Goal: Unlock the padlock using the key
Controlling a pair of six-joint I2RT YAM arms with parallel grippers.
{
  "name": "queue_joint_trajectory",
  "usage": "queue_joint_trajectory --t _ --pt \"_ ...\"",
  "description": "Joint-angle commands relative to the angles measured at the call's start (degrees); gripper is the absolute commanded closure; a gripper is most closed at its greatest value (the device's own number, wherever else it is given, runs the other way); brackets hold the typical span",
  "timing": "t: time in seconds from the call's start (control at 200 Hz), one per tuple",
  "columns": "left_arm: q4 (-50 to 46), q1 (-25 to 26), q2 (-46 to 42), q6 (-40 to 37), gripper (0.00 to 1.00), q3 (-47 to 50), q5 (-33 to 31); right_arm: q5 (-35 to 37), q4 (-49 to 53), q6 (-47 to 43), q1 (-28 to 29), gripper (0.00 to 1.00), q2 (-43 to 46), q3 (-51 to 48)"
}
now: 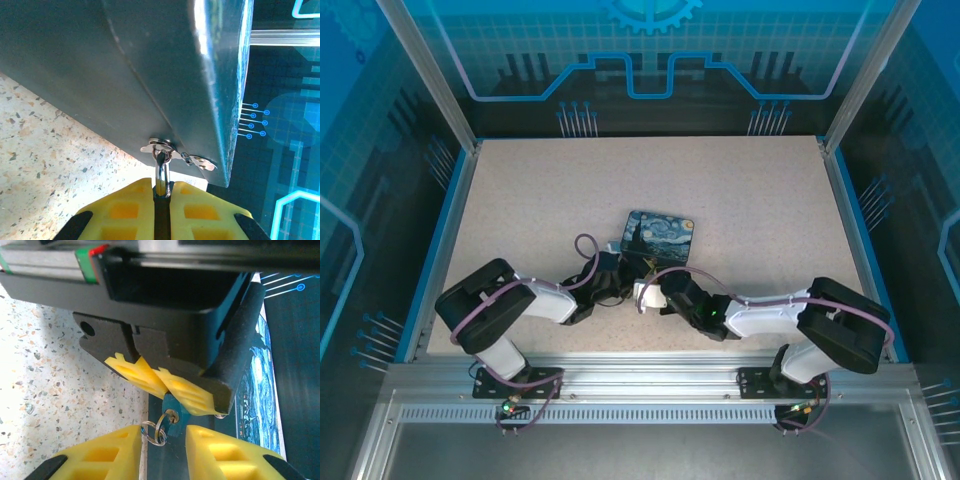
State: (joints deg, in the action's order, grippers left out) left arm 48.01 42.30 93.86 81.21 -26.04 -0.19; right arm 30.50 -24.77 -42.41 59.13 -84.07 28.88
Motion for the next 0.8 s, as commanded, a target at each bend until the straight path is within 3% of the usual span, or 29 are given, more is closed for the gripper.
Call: queue_joint_trajectory --t 0.0,0.405,0.795 --pt "4.42 0.44 0.44 1.57 1.00 -1.10 1.06 1.19 -2.91 1.10 -0.73 0.74 -0.98 1.23" --pt "5.87 0.41 1.47 2.05 1.00 -1.15 1.25 4.32 -4.26 5.37 -1.39 1.00 -1.23 1.70" --pt "6.84 0.47 2.29 2.20 1.00 -1.15 1.33 5.45 -0.19 19.72 -1.49 1.00 1.73 4.14"
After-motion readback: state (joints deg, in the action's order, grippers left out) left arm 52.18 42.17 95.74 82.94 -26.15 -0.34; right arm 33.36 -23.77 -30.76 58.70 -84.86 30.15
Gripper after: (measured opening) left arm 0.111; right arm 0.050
